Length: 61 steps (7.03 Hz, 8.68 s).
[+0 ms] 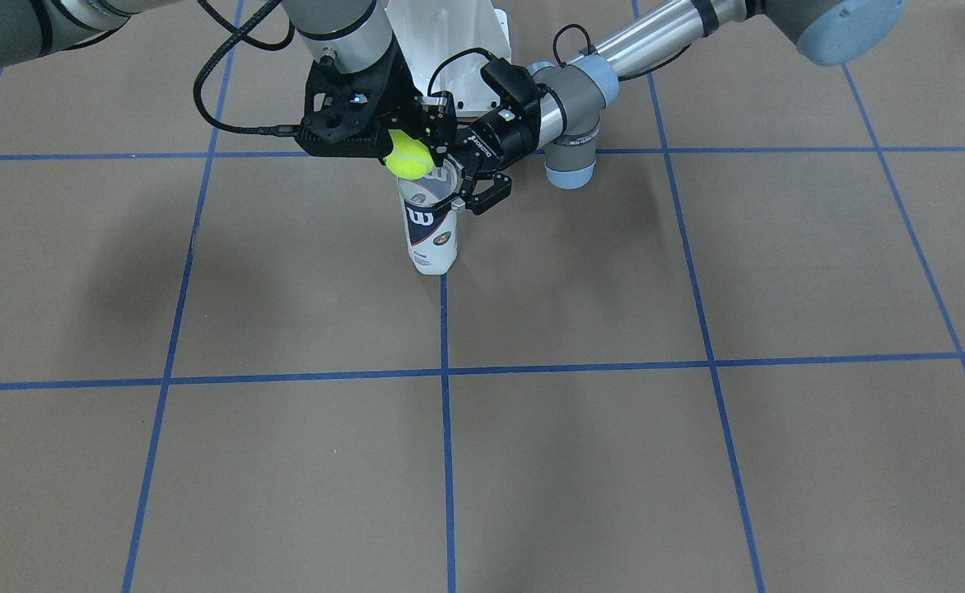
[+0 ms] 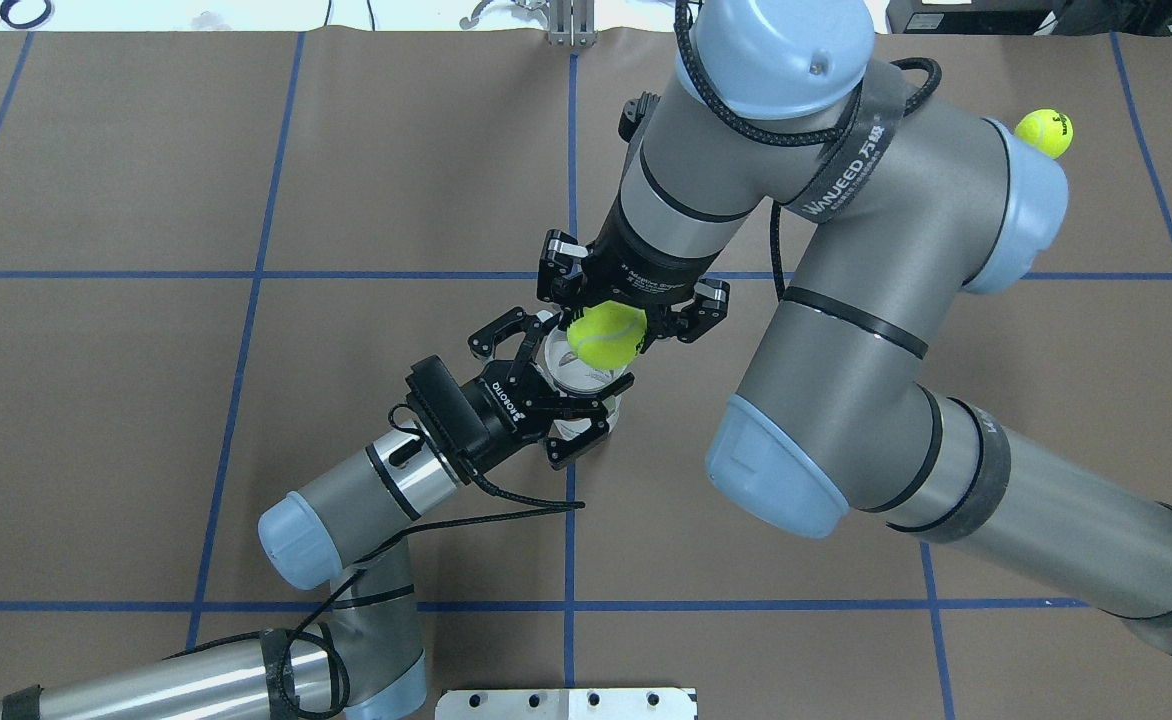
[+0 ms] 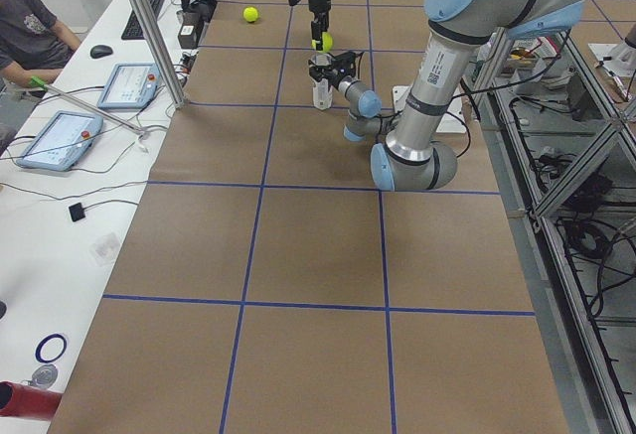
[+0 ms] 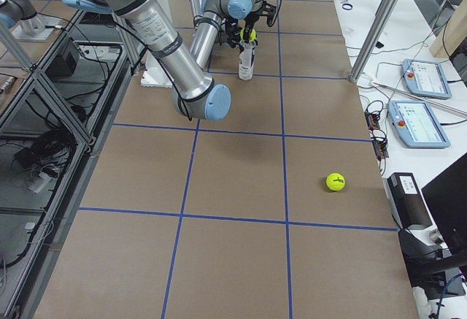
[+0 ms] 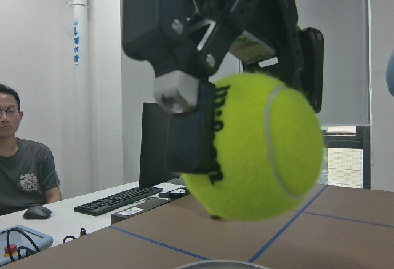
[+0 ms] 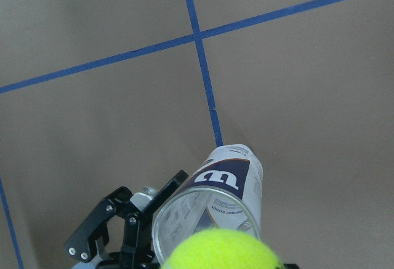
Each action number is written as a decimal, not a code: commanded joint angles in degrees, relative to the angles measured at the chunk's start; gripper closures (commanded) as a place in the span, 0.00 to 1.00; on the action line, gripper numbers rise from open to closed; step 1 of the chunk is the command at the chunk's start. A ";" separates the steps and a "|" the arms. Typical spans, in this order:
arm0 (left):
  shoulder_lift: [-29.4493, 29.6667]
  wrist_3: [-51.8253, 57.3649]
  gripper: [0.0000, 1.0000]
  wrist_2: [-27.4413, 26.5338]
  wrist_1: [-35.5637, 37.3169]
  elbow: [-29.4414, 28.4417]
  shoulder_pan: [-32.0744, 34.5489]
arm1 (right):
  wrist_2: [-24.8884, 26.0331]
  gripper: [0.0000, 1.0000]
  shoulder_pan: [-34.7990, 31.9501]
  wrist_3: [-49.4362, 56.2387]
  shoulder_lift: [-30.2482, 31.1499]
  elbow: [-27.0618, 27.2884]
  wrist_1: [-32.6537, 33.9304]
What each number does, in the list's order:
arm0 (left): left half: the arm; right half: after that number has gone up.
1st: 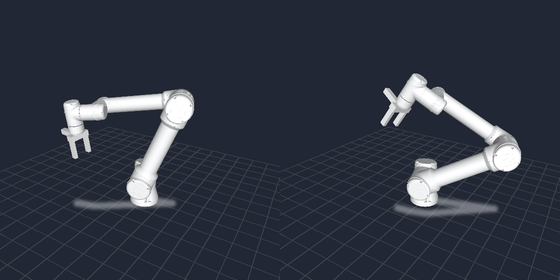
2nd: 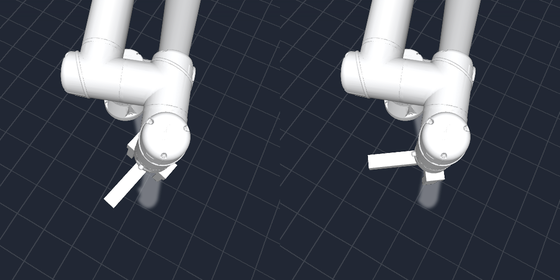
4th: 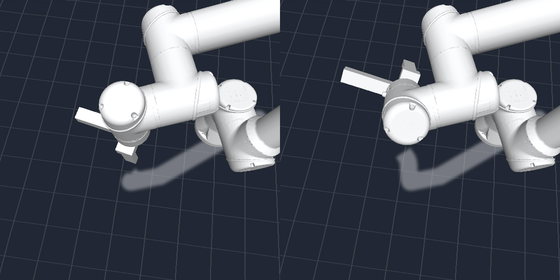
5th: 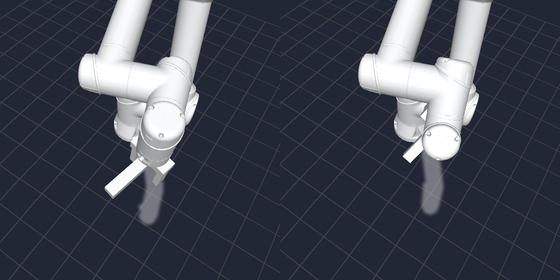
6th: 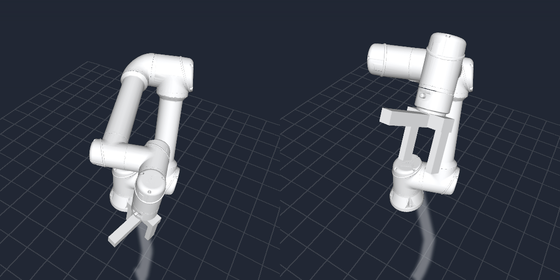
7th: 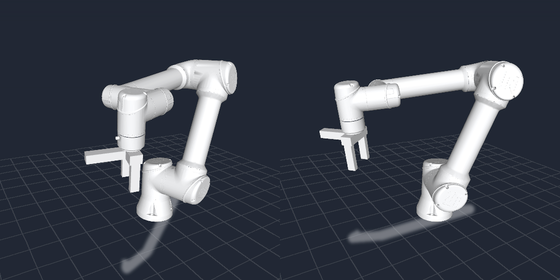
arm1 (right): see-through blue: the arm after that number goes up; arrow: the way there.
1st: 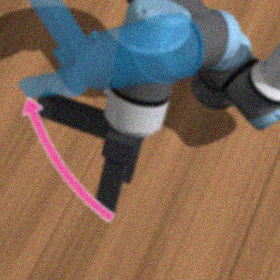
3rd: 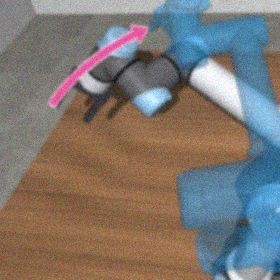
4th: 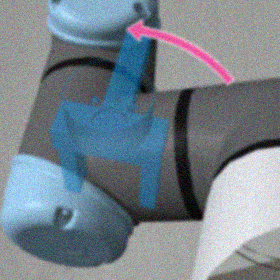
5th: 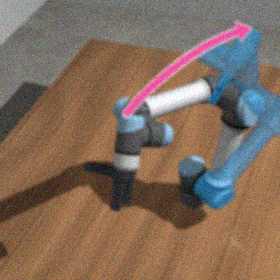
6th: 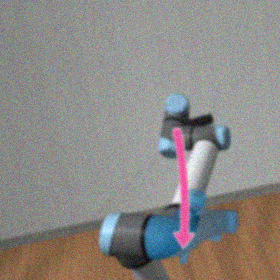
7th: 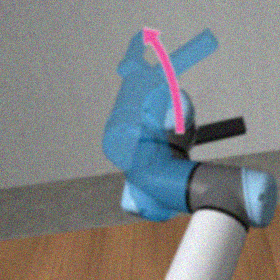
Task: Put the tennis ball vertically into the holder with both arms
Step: 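Lower the ball into the can and open the right gripper, then move the right gripper to the second tennis ball and grasp it, then carry the second ball with the right gripper over the can's opening, then lower the second ball into the can and open the right gripper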
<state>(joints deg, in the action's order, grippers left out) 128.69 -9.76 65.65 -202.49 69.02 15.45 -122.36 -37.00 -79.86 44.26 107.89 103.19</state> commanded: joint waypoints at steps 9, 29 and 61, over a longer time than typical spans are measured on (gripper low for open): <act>-0.01 -0.09 0.12 0.00 -0.10 0.06 -0.16 | 2.39 0.01 1.75 0.14 -0.23 -0.49 -0.89; 0.07 -0.26 0.12 0.00 -0.28 0.58 -0.34 | 23.75 0.05 -26.11 19.39 12.52 -58.85 -48.87; -0.02 -0.35 0.10 0.00 -0.28 0.58 -0.34 | 2.39 0.01 1.75 -21.57 3.11 2.50 -5.81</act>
<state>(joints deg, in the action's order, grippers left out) 128.67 -10.04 65.65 -202.70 69.48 15.08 -119.97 -35.25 -101.69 47.34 110.36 97.38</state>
